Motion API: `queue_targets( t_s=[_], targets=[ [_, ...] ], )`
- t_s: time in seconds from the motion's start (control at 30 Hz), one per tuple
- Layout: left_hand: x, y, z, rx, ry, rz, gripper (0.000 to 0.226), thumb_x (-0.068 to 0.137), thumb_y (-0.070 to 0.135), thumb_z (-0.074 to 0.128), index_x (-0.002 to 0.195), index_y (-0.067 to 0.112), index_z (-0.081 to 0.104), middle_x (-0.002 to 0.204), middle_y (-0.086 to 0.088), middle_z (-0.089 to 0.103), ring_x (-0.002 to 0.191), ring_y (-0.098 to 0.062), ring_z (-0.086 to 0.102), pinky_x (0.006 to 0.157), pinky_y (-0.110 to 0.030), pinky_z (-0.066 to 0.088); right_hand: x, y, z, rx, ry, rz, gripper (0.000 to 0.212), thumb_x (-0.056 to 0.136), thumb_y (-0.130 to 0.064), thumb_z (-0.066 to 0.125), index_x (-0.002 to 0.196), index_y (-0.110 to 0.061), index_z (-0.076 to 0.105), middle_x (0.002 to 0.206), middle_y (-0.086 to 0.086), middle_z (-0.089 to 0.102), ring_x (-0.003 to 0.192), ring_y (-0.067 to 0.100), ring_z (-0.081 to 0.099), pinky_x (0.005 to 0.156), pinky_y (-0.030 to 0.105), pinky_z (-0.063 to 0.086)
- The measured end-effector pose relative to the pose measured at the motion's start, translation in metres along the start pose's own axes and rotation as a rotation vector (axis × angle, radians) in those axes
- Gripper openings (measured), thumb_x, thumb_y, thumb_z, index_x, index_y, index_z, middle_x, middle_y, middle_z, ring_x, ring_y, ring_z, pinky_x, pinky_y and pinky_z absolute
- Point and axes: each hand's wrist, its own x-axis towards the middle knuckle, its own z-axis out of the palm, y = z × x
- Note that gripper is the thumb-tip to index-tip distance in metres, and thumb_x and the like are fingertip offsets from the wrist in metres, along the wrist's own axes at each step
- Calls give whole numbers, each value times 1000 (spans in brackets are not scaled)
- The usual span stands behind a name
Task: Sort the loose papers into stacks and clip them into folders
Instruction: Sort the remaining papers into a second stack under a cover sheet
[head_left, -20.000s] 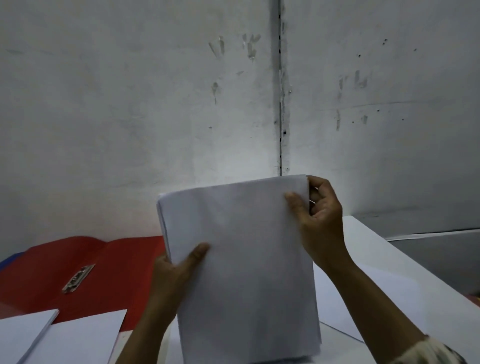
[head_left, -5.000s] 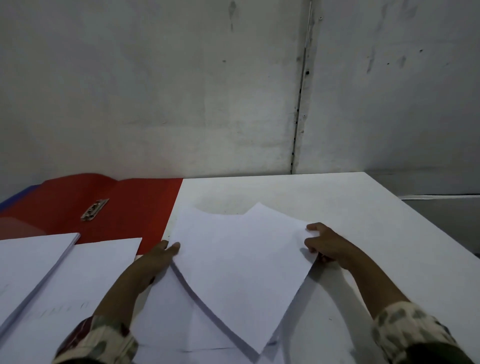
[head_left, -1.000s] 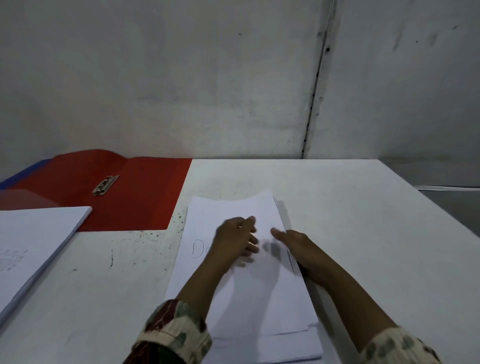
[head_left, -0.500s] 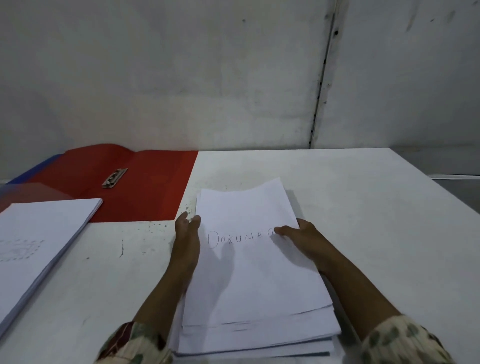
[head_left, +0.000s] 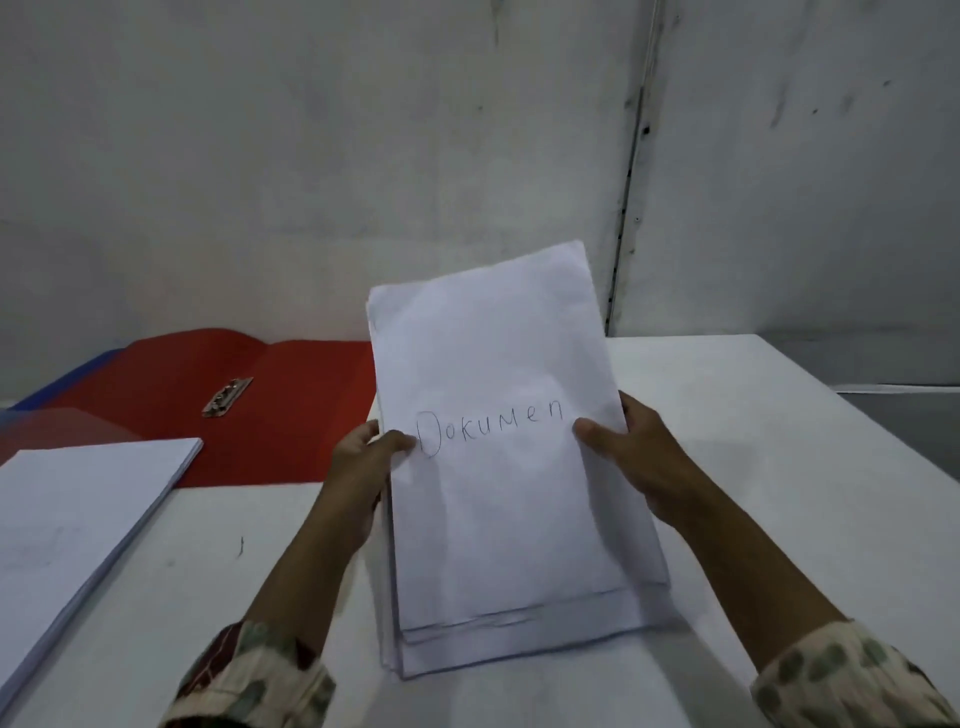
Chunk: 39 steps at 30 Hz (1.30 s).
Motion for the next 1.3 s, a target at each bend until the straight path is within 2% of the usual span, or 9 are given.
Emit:
queue_targets(
  t_s=[0.17,0.3,0.4,0.5,0.7,0.83,1.0,1.2,1.3],
  targets=[
    [-16,55,22,-157,29,353,21,87,1,48,85,20,56,82,-2,63,71,-18,59,55,-24,51,7,-44,-5,37,119,-220,23,90,-10,57,108,-23,51,101,-4,62,91,16,61,81,29,51],
    [-33,67,34,-194,6,407,31,90,-2,39,85,25,54,80,0,61,69,-17,58,54,-26,51,2,-60,-8,168,118,-301,26,89,-7,56,96,-31,52,94,-9,61,85,9,60,66,15,54],
    [-36,61,35,-186,3,405,35,87,-8,36,85,23,53,79,-5,58,70,-23,55,53,-29,49,-5,-55,-7,226,150,-327,28,74,-16,60,95,-33,51,95,-8,60,86,11,59,66,20,52],
    [-37,52,34,-167,5,385,42,84,-12,36,89,25,54,81,-5,58,70,-21,56,52,-28,50,-7,-45,-10,271,199,-315,34,62,-19,49,94,-27,52,89,-3,60,80,15,59,58,20,50],
    [-42,53,41,-211,24,403,42,86,-11,32,87,24,55,80,-6,58,72,-22,54,56,-32,45,-9,-41,-6,263,224,-315,32,61,-18,43,90,-27,54,88,-3,60,79,11,57,56,17,48],
    [-41,58,41,-219,22,458,42,86,-13,31,86,23,54,78,-5,58,67,-18,56,46,-20,49,-7,-49,-8,258,215,-318,26,68,-16,51,91,-28,52,90,-4,59,81,10,57,50,13,50],
    [-38,50,42,-199,9,416,43,86,-13,32,86,25,52,80,-5,55,72,-22,54,57,-32,47,-9,-41,-6,232,230,-298,26,68,-15,49,90,-29,51,90,-2,58,82,14,56,59,18,45],
    [-36,59,41,-220,-21,529,46,86,-14,31,86,26,53,78,2,55,60,1,58,49,-14,49,-8,-52,-10,223,262,-373,40,64,-21,44,103,-24,47,91,-9,56,81,7,56,51,8,49],
    [-34,52,40,-156,-33,550,29,82,-2,43,89,25,49,80,-1,52,69,-11,54,48,-13,48,-9,-48,-9,210,284,-413,35,76,-9,51,103,-31,43,92,-7,56,80,8,57,54,8,49]
  ],
)
